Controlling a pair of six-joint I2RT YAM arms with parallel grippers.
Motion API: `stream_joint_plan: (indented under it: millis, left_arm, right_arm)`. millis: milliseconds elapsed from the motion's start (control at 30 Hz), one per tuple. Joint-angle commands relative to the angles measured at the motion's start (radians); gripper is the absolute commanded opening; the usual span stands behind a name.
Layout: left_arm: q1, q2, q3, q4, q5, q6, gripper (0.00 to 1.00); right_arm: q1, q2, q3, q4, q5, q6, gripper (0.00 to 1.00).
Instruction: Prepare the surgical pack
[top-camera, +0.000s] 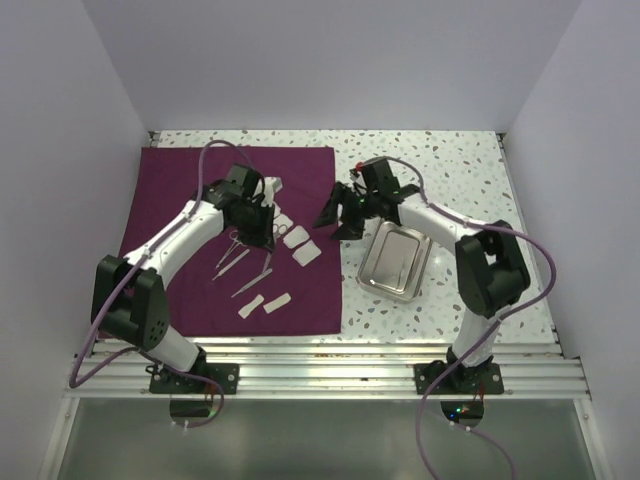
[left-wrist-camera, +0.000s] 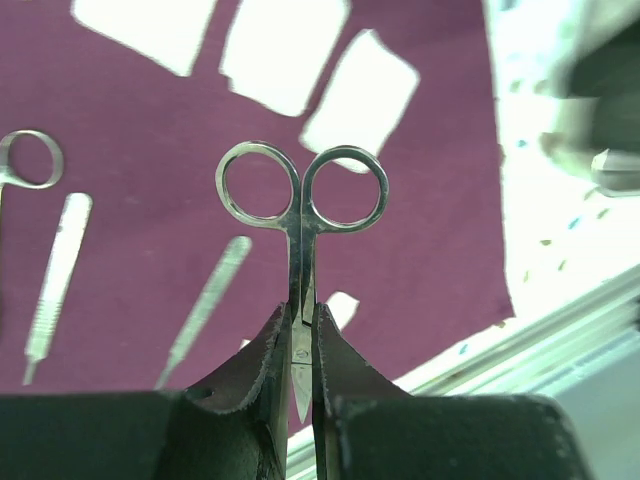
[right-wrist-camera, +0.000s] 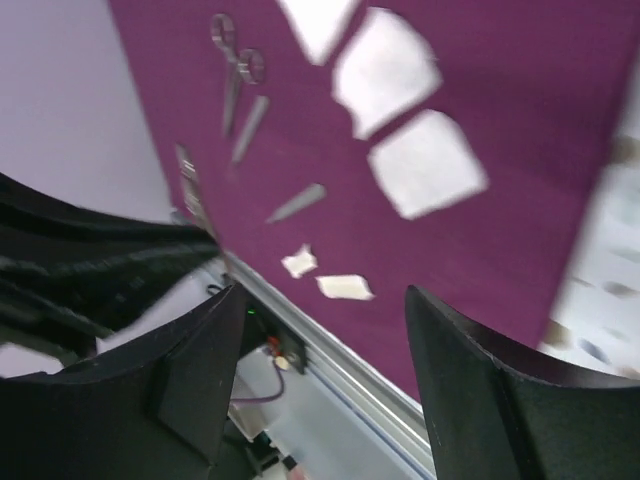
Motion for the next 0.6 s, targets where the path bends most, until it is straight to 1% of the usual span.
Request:
stream_joint_plan:
  millis: [0,167,333,500,567]
  left_arm:
    - [-0.028,-0.054,0.022,0.014,0.083,-0.07,0.0]
    - [-0.045,-0.081,0.007,0.025,0.088,-0.098,0.0]
    - [-0.053,-0.094,-0.001,0.036,0.089,-0.11,0.0]
    - [-0.055,-0.094,0.004,0.052,0.094,-0.116,0.0]
    - [-0.055,-0.087,0.007,0.054,0.095,-0.115,0.0]
  right_arm:
    - [0.052,0.058,0.102,0.169,-0.051,0.154,0.69]
    - [0.095,0.105,0.165,0.195,-0.033,0.211,0.67]
    - [0.127,0.148,0.185,0.192,-0.036,0.214,0.65]
    - [0.161,0.173,0.195,0.176,-0.041,0.212,0.56]
    - [0.168,0.181,0.198,0.179,-0.041,0.214,0.51]
